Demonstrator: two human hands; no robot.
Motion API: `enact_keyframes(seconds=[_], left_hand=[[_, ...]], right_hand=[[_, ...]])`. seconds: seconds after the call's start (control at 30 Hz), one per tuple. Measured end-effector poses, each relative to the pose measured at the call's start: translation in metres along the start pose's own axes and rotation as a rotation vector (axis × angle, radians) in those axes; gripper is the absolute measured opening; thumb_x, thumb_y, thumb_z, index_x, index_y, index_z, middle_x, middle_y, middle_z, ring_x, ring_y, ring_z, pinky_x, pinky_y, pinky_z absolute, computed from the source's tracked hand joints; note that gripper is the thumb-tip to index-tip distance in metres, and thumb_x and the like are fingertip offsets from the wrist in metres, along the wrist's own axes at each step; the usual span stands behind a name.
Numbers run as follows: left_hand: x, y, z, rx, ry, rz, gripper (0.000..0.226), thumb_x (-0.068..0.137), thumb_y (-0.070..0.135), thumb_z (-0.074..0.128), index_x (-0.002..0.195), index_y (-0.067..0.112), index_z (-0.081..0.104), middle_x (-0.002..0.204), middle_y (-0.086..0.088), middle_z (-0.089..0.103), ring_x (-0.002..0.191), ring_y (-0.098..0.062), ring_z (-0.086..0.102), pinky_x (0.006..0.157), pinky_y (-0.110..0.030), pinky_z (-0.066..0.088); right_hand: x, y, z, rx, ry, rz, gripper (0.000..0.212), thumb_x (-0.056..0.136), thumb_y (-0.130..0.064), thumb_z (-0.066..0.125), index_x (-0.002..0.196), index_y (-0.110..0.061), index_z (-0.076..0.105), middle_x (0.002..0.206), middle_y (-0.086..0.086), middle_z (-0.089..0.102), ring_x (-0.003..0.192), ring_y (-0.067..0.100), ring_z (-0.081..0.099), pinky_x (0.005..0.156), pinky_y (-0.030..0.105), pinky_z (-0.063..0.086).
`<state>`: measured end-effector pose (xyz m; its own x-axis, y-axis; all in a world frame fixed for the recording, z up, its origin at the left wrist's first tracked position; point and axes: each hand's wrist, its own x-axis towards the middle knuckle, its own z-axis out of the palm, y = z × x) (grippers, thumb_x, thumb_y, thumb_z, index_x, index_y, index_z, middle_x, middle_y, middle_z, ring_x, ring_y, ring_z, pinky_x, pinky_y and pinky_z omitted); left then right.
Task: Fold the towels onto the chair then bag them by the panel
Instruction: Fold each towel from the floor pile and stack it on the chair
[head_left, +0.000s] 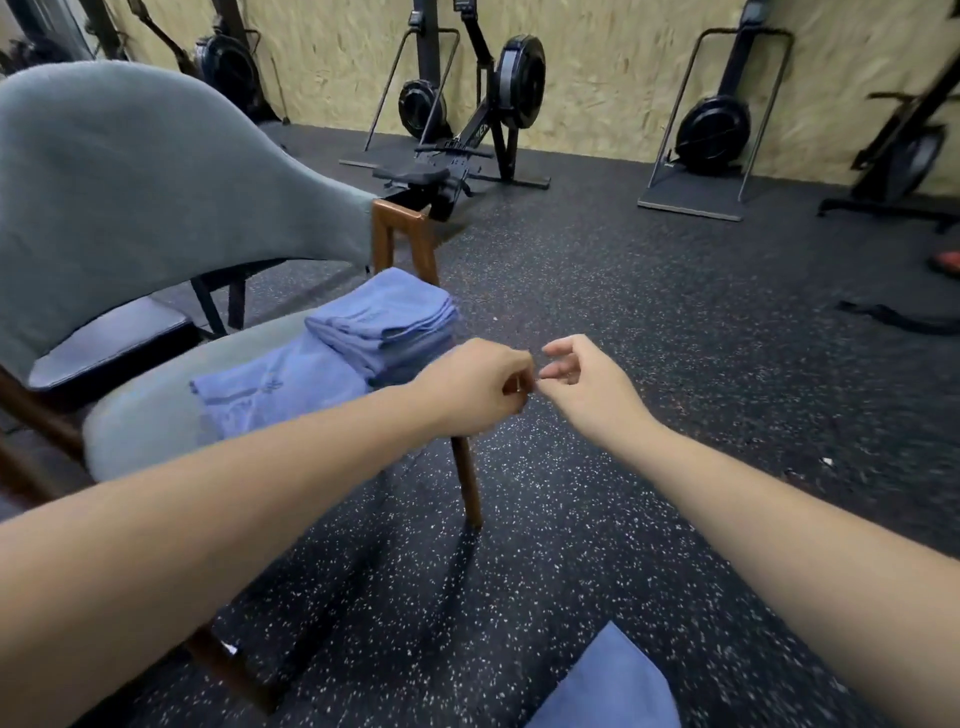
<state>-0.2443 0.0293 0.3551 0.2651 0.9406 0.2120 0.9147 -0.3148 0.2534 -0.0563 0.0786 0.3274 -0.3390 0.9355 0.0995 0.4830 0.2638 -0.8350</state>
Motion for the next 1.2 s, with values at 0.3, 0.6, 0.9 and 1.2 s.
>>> enact_keyframes(seconds=[0.3,0.6,0.9,1.2], left_hand=[[-0.021,0.105,0.145,-0.105,-0.331,0.014,0.012,0.092,0.025,0.066,0.101,0.032,0.070,0.092,0.007,0.075,0.090,-0.020,0.070,0.079,-0.041,0.060],[-0.102,0.175,0.292,-0.180,-0.577,-0.079,0.020,0.091,0.031,0.069,0.109,0.025,0.073,0.102,0.002,0.076,0.099,-0.024,0.069,0.080,-0.037,0.058],[-0.183,0.215,0.373,-0.088,-0.711,-0.042,0.031,0.096,0.035,0.066,0.125,0.025,0.067,0.112,-0.005,0.055,0.111,-0.033,0.063,0.074,-0.036,0.040],[-0.200,0.222,0.380,0.006,-0.573,-0.019,0.028,0.104,0.024,0.049,0.118,0.015,0.070,0.120,-0.010,0.067,0.110,-0.034,0.065,0.072,-0.037,0.033]], right_hand=[[-0.126,0.139,-0.045,-0.011,0.022,0.320,0.014,0.096,-0.025,0.073,0.110,-0.028,0.070,0.091,-0.008,0.072,0.071,0.011,0.061,0.065,0.029,0.044],[-0.265,0.259,-0.020,-0.058,0.002,0.598,0.018,0.087,-0.012,0.068,0.096,-0.026,0.073,0.087,-0.006,0.076,0.075,0.010,0.065,0.067,0.024,0.049],[-0.358,0.332,0.022,-0.225,-0.314,0.686,0.036,0.082,-0.021,0.084,0.116,-0.016,0.073,0.106,-0.001,0.075,0.100,0.019,0.070,0.090,0.028,0.053],[-0.389,0.345,0.037,-0.477,-0.283,0.494,0.010,0.091,-0.025,0.070,0.096,-0.021,0.062,0.108,0.004,0.067,0.101,0.030,0.066,0.081,0.038,0.051]])
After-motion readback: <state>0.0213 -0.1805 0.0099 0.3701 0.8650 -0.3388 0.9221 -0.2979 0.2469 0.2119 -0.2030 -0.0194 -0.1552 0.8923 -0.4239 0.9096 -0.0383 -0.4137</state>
